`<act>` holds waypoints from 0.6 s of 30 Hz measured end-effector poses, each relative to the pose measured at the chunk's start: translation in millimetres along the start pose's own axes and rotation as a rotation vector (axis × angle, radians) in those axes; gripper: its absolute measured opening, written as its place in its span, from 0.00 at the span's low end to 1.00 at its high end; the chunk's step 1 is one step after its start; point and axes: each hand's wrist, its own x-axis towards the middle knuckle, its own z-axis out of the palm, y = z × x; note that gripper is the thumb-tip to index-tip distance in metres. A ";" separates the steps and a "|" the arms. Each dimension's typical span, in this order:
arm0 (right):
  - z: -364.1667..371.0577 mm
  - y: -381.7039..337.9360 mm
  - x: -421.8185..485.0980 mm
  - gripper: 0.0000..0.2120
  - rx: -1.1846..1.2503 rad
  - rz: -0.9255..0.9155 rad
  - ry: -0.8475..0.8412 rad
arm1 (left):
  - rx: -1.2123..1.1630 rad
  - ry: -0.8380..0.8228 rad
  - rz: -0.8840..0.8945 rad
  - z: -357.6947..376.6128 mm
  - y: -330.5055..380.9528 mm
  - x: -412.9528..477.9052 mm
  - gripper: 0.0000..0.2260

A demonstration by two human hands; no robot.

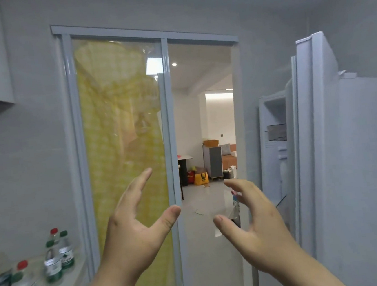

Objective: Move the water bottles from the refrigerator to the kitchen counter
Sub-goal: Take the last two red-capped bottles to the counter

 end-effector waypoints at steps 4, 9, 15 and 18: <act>47.7 35.6 36.6 0.25 0.082 -0.012 0.009 | 0.042 0.018 -0.018 17.3 -46.5 24.8 0.31; 106.6 101.3 97.4 0.26 0.216 0.023 0.076 | 0.111 0.041 -0.017 53.0 -105.0 79.7 0.30; 165.6 157.8 171.1 0.25 0.331 0.061 0.115 | 0.155 0.075 -0.018 80.1 -166.6 144.0 0.30; 186.9 181.0 198.9 0.24 0.336 0.054 0.114 | 0.165 0.083 -0.018 91.9 -192.1 170.4 0.30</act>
